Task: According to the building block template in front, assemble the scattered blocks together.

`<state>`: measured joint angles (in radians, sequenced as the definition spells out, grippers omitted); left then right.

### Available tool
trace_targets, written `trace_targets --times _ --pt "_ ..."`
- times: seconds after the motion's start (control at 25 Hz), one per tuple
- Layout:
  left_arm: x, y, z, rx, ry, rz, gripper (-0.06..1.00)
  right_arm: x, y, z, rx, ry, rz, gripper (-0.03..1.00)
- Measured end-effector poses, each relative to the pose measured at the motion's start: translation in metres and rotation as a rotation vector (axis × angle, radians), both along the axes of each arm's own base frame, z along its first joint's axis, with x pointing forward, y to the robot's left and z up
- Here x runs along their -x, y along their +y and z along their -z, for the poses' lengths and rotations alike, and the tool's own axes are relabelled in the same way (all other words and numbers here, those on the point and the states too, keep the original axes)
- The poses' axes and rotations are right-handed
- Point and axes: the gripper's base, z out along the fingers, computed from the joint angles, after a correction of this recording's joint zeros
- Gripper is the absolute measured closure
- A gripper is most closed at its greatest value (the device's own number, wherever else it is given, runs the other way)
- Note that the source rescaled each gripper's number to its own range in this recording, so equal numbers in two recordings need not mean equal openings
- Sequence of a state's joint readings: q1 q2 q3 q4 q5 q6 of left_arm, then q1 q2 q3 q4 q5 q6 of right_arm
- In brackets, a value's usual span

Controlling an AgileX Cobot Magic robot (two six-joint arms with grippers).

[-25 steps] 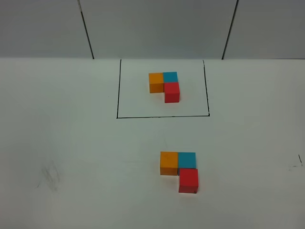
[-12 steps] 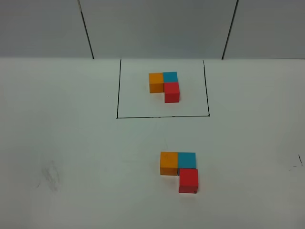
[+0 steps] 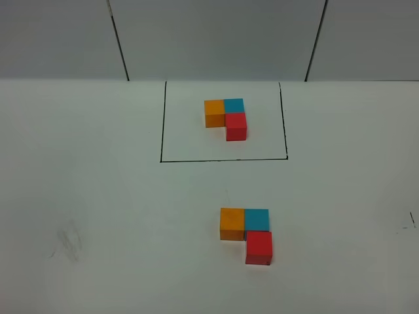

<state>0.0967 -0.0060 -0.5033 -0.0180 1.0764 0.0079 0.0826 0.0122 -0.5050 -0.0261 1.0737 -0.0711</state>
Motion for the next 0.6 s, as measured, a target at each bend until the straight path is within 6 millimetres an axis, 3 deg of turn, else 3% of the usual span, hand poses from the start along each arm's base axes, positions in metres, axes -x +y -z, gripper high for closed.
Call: trace_targets --times 0.2,0.6 --pt "0.0 0.0 0.0 0.0 0.0 0.0 0.72 -0.0001 -0.0022 -0.0001 -0.01 -0.001 0.033 0.16" --pt "0.0 0.0 0.0 0.0 0.0 0.0 0.72 0.0001 0.0008 0.0 -0.051 0.003 0.017 0.42"
